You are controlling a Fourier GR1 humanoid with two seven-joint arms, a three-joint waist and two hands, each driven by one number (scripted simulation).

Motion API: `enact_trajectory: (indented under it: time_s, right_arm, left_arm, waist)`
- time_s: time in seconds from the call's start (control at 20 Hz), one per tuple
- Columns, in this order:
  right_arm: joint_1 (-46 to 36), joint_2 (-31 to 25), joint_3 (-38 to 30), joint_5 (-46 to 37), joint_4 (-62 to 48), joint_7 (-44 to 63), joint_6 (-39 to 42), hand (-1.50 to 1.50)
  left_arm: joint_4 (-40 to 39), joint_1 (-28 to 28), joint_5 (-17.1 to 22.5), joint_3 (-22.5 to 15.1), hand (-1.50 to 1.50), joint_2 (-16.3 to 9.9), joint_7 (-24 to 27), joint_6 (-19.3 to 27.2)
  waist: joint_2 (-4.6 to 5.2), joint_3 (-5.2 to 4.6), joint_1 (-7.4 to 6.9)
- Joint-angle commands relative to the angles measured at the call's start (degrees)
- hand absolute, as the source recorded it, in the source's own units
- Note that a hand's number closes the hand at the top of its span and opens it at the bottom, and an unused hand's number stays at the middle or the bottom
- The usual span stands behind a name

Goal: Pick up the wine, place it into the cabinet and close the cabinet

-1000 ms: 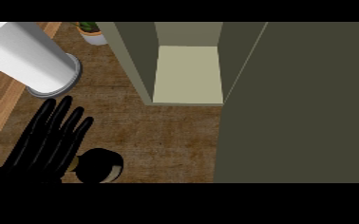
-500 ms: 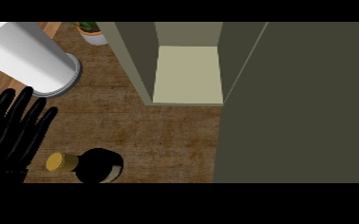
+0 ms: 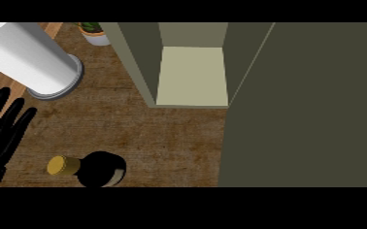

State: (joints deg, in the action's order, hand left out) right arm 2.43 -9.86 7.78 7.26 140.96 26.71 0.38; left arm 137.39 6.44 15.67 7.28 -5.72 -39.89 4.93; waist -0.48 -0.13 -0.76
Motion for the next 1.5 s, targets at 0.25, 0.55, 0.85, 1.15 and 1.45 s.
enact_trajectory:
  time_s: [0.25,0.55,0.85,1.15,1.45]
  right_arm:
    - [1.2,-0.6,-2.0,4.0,6.9,3.2,0.4,-1.50]
    - [-1.1,0.3,1.2,2.1,8.6,8.4,-1.5,-1.50]
    - [2.3,0.8,0.9,1.2,9.4,5.4,1.0,-1.50]
    - [-5.3,-0.2,-2.3,3.4,8.4,11.4,-0.1,-1.50]
    - [-5.8,0.2,-2.6,3.8,8.6,12.5,0.4,-1.50]
  left_arm:
    - [2.9,5.8,17.3,7.3,-1.50,1.5,0.1,-7.7]
    - [-8.2,7.8,21.7,10.9,-1.50,2.0,7.0,-16.7]
    - [-14.0,13.3,20.1,13.9,-1.50,3.5,14.6,-24.5]
    - [-21.6,8.4,11.1,10.8,-1.50,5.6,22.1,-24.0]
    - [-28.8,10.5,12.4,13.5,-1.50,4.9,25.3,-29.9]
  waist:
    - [0.09,0.08,0.32]
    - [0.30,0.07,0.71]
    - [0.29,0.11,0.79]
    - [0.44,0.09,1.01]
    - [0.44,0.09,0.84]
